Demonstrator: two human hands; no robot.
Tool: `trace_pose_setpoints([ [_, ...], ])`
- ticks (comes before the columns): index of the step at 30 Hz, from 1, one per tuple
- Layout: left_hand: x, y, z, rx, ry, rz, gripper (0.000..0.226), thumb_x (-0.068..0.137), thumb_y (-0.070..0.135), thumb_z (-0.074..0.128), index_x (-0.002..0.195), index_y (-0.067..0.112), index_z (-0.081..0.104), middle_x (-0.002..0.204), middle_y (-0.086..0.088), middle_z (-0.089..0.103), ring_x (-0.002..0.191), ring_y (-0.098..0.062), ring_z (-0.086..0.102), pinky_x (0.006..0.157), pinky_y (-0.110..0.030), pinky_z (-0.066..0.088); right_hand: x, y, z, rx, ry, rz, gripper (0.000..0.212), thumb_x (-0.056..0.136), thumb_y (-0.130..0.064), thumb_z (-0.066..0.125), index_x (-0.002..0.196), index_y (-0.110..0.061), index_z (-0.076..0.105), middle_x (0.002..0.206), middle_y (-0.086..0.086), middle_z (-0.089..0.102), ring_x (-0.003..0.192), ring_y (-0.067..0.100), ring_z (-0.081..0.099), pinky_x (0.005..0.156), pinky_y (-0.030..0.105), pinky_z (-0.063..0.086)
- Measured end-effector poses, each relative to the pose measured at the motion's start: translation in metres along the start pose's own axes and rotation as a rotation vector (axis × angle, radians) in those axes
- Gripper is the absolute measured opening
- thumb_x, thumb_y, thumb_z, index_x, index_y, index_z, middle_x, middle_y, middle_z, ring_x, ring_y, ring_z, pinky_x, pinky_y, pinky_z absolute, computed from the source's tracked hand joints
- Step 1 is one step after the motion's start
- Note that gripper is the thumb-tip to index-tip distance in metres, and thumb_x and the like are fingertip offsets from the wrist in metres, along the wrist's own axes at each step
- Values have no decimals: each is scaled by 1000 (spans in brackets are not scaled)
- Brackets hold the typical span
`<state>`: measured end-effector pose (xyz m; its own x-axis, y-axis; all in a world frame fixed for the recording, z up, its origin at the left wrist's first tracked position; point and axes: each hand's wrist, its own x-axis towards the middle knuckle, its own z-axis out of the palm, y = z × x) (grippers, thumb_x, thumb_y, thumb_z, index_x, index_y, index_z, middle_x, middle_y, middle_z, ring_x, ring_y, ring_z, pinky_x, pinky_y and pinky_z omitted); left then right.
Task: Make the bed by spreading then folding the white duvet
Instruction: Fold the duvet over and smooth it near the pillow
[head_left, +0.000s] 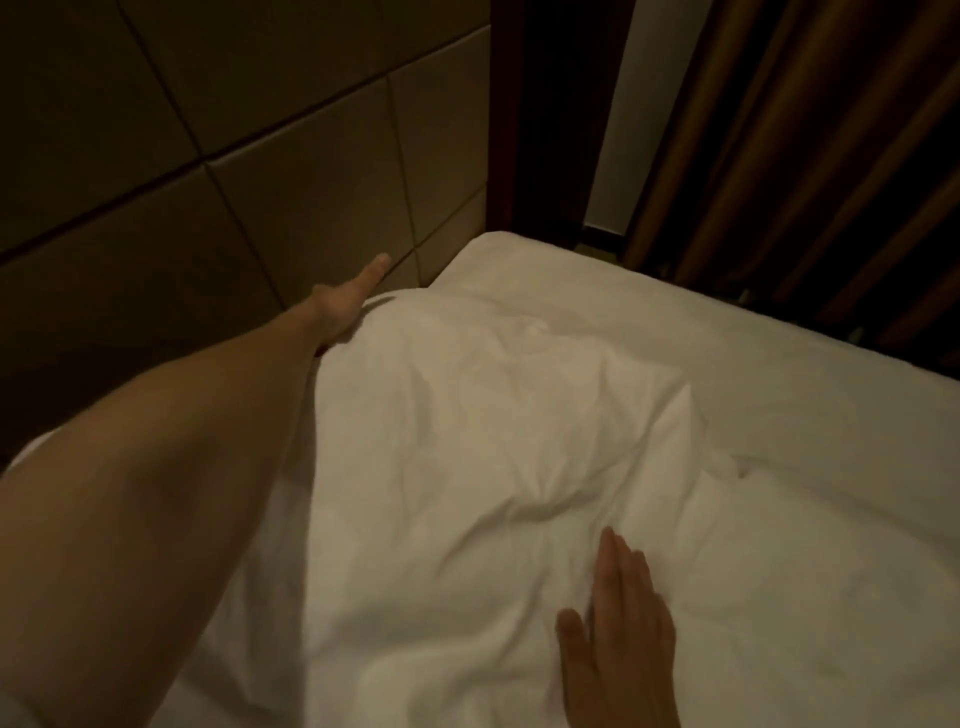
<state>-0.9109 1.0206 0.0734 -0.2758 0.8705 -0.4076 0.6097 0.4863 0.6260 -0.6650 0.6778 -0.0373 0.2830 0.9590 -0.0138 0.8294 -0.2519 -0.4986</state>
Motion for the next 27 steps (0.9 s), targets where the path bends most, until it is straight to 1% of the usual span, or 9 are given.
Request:
trace_pose_setpoints([
  [4, 2, -28, 37, 29, -218, -19, 119, 62, 93, 58, 146, 10, 48, 144, -11, 52, 118, -32, 55, 92, -37, 41, 6, 6, 21, 6, 52, -65, 81, 98, -69, 12, 155, -13, 29, 155, 15, 42, 139, 31, 39, 103, 47, 31],
  [7, -1, -45, 44, 80, -62, -5, 115, 62, 91, 61, 138, 6, 54, 138, -13, 58, 112, -33, 58, 85, -36, 44, 8, 7, 28, 3, 65, -78, 75, 99, -65, 12, 157, -18, 21, 157, 16, 38, 140, 32, 39, 104, 47, 30],
  [11, -21, -38, 15, 125, 165, 122, 93, 50, 93, 67, 96, 12, 61, 105, -8, 70, 86, -26, 64, 76, -38, 56, 8, 0, 22, 16, 36, -33, 72, 98, -67, 9, 159, -29, 15, 155, 17, 42, 136, 32, 42, 101, 49, 34],
  [14, -41, 3, -58, 198, 402, 249, 103, 45, 94, 69, 102, 8, 70, 101, -8, 71, 88, -29, 70, 68, -33, 53, 16, -19, 8, 15, 20, -28, 76, 95, -71, 6, 160, -33, 10, 158, 19, 36, 141, 41, 37, 98, 63, 40],
  [17, -58, 44, -132, 264, 536, 392, 99, 47, 90, 72, 96, 5, 69, 93, -7, 67, 84, -24, 64, 64, -34, 44, 41, -64, -23, 87, 61, -129, 79, 92, -72, 15, 160, -35, 4, 168, 11, 13, 152, 36, 14, 110, 68, 21],
  [19, -61, 50, -152, 300, 571, 413, 99, 47, 92, 70, 93, 4, 67, 92, -6, 64, 83, -22, 62, 62, -35, 41, 52, -94, -43, 155, 87, -190, 79, 88, -80, 4, 158, -44, -4, 170, -1, -7, 156, 26, -7, 119, 57, -1],
  [22, -49, 27, -145, 469, 617, 338, 107, 50, 96, 64, 100, 2, 66, 101, -14, 68, 89, -33, 65, 63, -35, 45, 63, -108, -50, 136, 105, -217, 79, 83, -85, -8, 154, -51, -15, 165, -11, -24, 152, 18, -24, 119, 47, -15],
  [24, -37, -8, -130, 631, 592, 256, 110, 62, 90, 64, 124, 0, 57, 123, -23, 62, 110, -44, 61, 81, -47, 52, 60, -97, -30, 34, 3, -188, 77, 82, -84, -14, 151, -52, -20, 164, -12, -27, 152, 19, -24, 121, 50, -11],
  [27, -23, -63, -91, 840, 486, 257, 89, 88, 59, 65, 150, 7, 28, 145, -25, 40, 131, -49, 41, 101, -64, 39, 52, -65, 18, -66, -229, -111, 80, 72, -85, -25, 145, -53, -31, 164, -11, -28, 153, 20, -20, 123, 54, -4],
])
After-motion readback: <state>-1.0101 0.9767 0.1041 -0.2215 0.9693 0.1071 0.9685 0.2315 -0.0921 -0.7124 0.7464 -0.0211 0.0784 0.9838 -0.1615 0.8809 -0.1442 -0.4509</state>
